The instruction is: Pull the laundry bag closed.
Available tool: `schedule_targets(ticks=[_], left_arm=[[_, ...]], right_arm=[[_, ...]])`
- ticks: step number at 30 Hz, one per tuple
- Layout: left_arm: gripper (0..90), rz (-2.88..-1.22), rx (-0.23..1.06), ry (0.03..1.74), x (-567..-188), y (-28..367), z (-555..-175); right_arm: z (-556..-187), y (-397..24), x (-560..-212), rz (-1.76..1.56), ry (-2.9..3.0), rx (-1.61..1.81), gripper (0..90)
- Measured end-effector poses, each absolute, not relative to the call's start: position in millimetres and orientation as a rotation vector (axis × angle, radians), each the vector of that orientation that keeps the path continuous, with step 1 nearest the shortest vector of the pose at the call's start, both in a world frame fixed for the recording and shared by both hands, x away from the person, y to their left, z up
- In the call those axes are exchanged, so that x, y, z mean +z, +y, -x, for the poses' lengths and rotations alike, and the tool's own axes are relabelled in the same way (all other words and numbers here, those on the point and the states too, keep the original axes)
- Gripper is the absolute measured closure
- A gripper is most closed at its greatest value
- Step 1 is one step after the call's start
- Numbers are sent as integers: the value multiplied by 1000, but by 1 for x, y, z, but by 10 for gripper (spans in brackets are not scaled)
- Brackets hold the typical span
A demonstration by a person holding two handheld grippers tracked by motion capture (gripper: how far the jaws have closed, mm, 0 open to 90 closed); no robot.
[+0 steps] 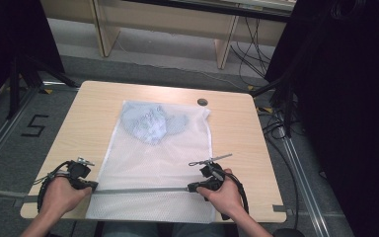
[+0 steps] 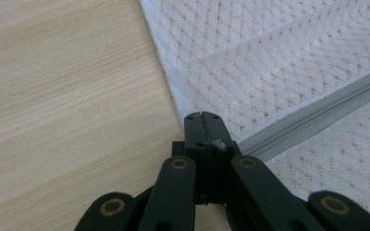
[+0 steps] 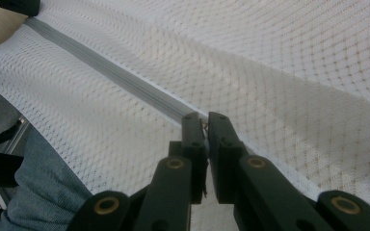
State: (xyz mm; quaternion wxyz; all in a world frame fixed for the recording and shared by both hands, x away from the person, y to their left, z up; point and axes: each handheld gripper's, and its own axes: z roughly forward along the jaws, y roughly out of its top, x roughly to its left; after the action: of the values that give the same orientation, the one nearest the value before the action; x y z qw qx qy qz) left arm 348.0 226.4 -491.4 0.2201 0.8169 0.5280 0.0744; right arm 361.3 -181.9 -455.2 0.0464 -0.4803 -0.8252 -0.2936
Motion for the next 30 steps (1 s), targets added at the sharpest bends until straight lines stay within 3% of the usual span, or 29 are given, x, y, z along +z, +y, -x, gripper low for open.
schedule_targets(ticks=[30], left_arm=[[900, -2263, 196, 1445, -492, 227, -349]], right_arm=[[-360, -212, -459, 1529, -2499, -870, 870]])
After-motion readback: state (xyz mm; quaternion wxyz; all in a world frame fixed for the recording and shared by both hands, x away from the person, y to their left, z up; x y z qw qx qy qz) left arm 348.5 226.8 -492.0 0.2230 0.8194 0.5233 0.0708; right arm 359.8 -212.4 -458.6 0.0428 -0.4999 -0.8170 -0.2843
